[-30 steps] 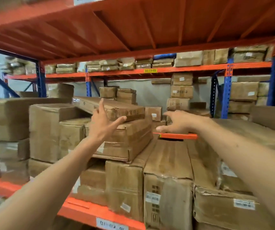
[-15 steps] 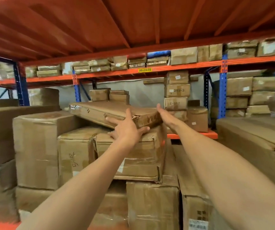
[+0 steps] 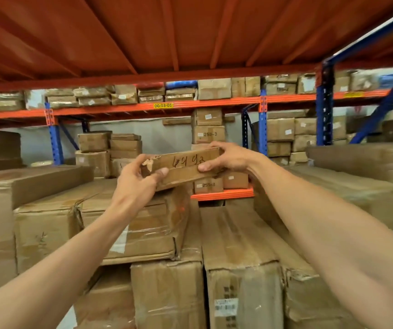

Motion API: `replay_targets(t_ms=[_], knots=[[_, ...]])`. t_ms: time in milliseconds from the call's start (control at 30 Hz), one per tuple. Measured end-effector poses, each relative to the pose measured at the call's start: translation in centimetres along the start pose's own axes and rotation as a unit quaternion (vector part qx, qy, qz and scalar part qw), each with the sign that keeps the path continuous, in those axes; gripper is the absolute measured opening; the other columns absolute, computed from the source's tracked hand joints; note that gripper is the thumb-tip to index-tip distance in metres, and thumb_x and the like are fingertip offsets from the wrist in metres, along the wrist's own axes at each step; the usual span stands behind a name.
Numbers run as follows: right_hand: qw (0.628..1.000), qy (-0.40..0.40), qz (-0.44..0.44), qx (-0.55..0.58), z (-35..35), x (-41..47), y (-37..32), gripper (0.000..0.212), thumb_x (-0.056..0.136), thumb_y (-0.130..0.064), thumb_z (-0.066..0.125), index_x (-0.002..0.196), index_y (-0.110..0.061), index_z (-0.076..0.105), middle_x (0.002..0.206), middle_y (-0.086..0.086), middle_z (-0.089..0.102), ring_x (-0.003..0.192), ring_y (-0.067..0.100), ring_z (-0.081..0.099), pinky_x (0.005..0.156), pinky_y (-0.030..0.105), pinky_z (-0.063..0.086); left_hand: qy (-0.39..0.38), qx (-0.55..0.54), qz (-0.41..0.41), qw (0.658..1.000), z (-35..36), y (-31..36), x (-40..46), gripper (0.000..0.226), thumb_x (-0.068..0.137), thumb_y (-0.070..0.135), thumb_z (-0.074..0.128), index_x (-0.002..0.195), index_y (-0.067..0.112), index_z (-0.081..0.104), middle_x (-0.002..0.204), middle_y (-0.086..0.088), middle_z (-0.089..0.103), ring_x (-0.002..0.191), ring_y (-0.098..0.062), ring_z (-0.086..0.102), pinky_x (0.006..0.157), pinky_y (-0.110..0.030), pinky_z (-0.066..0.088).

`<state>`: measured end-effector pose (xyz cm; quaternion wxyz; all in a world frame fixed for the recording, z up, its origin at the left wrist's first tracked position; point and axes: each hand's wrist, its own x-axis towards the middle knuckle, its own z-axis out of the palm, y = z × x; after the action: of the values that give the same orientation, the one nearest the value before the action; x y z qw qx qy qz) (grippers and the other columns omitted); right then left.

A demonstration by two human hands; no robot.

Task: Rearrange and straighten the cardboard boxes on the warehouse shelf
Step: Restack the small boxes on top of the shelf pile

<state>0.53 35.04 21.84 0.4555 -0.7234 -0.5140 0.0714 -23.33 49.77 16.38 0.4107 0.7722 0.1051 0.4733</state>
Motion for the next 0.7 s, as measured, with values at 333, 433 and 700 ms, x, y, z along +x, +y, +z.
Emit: replay_targets(t_ms=[333, 433, 700], knots=[[0.979, 0.174, 0.010, -0.110, -15.5, -16.0, 1.6, 0.056, 0.055, -0.050, 0.098, 0.101, -0.027, 0.076, 0.094, -0.002, 0.077, 0.088, 0.016, 0.073, 0.066, 0.033, 0.062, -0.096, -0.085, 0.065, 0.990, 16.0, 7.7, -1.7, 0.027, 0.091, 0.035, 0.075, 0.116, 0.034, 0.066, 0.110, 0.001, 0.075, 0.104, -0.020, 0.071, 0.094, -0.044, 0.057], [0.963, 0.205, 0.037, -0.169, -18.9, -20.8, 3.1, 0.055, 0.051, -0.060, 0.095, 0.096, -0.033, 0.077, 0.090, -0.008, 0.075, 0.084, 0.007, 0.069, 0.059, 0.021, 0.055, -0.119, -0.124, 0.056, 0.984, 21.2, 8.9, -4.2, 0.020, 0.093, 0.028, 0.075, 0.106, 0.040, 0.066, 0.100, 0.012, 0.076, 0.095, -0.006, 0.072, 0.081, -0.022, 0.055], [0.948, 0.277, 0.038, -0.153, -22.0, -28.7, 10.6, 0.057, 0.062, -0.051, 0.090, 0.112, -0.030, 0.070, 0.114, -0.006, 0.070, 0.113, 0.019, 0.061, 0.098, 0.042, 0.050, -0.169, -0.112, 0.025, 0.979, 31.2, 11.6, -8.2, 0.023, 0.101, 0.027, 0.063, 0.120, 0.038, 0.056, 0.114, 0.007, 0.070, 0.101, -0.012, 0.069, 0.083, -0.033, 0.057]])
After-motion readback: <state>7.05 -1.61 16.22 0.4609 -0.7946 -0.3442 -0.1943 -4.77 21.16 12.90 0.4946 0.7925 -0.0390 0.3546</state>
